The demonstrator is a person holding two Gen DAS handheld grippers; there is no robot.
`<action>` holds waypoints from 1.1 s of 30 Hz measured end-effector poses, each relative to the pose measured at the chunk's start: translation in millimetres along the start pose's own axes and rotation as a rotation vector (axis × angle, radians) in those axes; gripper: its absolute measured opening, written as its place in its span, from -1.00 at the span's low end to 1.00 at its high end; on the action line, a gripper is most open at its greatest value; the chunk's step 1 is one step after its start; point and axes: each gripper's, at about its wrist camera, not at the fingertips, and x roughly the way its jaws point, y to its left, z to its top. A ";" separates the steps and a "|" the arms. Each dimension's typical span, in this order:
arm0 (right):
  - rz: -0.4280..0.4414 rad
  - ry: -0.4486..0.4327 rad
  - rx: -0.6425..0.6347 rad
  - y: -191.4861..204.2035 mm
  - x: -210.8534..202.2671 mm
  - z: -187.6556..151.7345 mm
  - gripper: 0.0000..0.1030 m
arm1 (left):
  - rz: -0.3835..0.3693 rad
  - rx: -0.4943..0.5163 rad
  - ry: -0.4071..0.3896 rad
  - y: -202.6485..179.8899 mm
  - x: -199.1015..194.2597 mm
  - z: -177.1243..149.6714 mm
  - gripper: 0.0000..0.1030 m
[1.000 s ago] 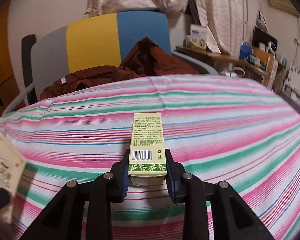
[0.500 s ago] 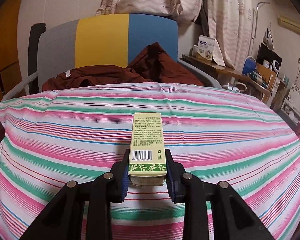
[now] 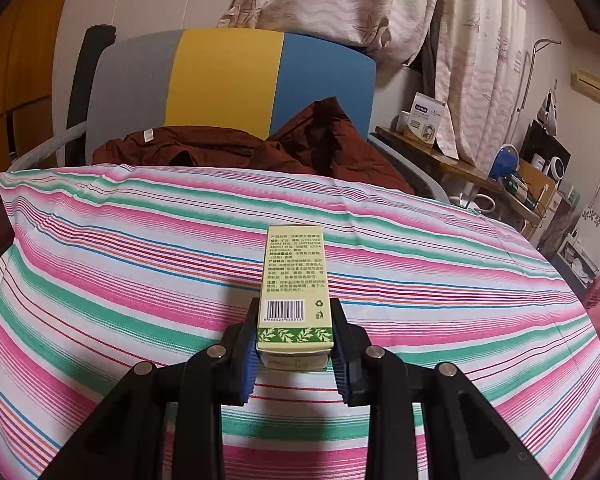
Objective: Organize objects
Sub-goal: 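Carry the white box into the gold tray and release it with the left tool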
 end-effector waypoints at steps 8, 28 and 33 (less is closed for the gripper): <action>-0.002 0.003 -0.007 0.5 0.2 -0.7 -0.42 | 0.173 0.053 -0.057 16.3 3.7 13.5 0.06; -0.014 -0.012 -0.045 6.3 -3.0 -1.2 -0.42 | 0.147 0.286 -0.146 -11.9 -6.7 -11.2 0.17; -0.003 -0.024 -0.051 6.8 -4.9 -0.5 -0.42 | 0.183 0.273 -0.119 -9.0 -1.5 -6.6 0.18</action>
